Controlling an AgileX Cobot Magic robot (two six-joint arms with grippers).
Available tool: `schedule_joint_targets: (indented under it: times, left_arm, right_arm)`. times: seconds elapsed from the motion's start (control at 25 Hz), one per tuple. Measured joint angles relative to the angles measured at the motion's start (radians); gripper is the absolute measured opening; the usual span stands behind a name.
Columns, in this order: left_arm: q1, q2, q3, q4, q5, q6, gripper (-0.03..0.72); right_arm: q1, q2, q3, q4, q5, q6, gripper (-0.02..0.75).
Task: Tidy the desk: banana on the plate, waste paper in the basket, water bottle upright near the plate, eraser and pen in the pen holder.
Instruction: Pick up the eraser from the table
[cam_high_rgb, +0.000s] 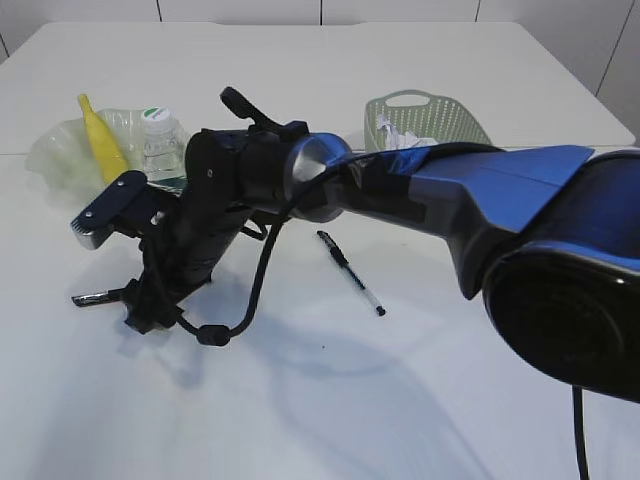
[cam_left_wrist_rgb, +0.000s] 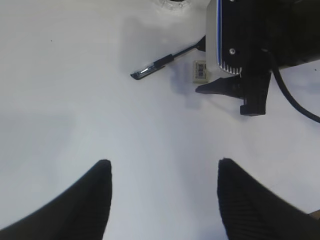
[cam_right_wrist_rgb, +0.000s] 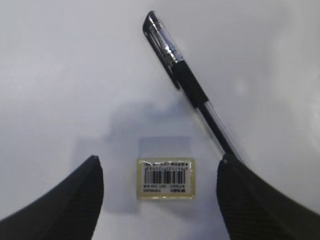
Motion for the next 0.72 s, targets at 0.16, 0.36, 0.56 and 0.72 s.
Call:
schedule_joint_targets:
  times: [0.16, 0.36, 0.56, 0.72]
  left_arm:
    - [0.000, 0.000, 0.000, 0.000, -0.002, 0.000, 0.465]
    - [0.000, 0.000, 0.000, 0.000, -0.002, 0.000, 0.465]
    - [0.000, 0.000, 0.000, 0.000, -0.002, 0.000, 0.465]
    - [0.000, 0.000, 0.000, 0.000, -0.002, 0.000, 0.465]
  right_arm:
    - [-0.004, 0.020, 0.000, 0.007, 0.000, 0.003, 0.522]
    - [-0.004, 0.041, -0.002, 0.015, -0.013, 0.006, 0.522]
    - [-0.004, 0.048, -0.006, 0.032, -0.028, 0.006, 0.522]
    - [-0.004, 0.050, -0.006, 0.034, -0.031, 0.006, 0.480]
